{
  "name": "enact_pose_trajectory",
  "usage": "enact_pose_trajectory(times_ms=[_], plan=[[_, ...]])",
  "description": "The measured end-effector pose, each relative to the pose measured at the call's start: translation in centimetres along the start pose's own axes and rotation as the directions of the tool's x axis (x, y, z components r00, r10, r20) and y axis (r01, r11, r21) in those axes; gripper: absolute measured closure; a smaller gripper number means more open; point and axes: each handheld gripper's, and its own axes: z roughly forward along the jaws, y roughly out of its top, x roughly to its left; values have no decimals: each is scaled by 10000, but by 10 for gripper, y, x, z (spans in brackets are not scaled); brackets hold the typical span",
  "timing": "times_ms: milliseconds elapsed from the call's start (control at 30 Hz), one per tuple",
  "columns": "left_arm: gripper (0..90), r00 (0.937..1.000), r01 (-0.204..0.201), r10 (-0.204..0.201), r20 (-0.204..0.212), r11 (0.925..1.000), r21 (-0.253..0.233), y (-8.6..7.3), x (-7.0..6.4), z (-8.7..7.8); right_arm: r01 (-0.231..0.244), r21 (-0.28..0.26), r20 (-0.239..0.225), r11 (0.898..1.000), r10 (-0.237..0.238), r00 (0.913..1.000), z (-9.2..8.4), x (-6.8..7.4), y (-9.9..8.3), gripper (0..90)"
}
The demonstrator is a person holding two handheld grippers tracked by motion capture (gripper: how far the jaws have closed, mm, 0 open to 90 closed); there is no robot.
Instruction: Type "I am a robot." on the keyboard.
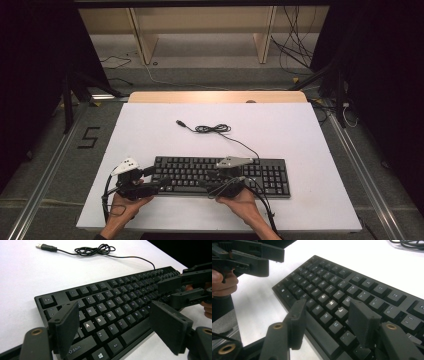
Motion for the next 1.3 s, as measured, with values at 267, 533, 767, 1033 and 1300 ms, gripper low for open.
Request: enact_pose_trajectory(times_ms=[267, 533, 767, 1033, 1300], plan=[[240, 10000, -12, 12, -10, 10000, 3, 0, 0, 0, -6, -4, 114, 10000, 6, 9999, 1, -3, 4, 464], [240, 10000, -21, 21, 1, 10000, -10, 0, -1, 0, -47, -31, 325, 10000, 48, 9995, 2, -8, 12, 463], [241, 10000, -13, 13, 17, 10000, -19, 0, -2, -1, -129, 4, 580, 9999, 129, 9982, 3, -15, 18, 473], [241, 10000, -66, 66, 72, 10000, 12, 0, -3, -2, -161, 134, 851, 9998, 149, 9963, 6, -21, 20, 621], [241, 9999, -78, 78, 86, 10000, -14, -1, -3, -3, -95, 224, 1069, 9997, 71, 9942, 9, -25, 21, 797]])
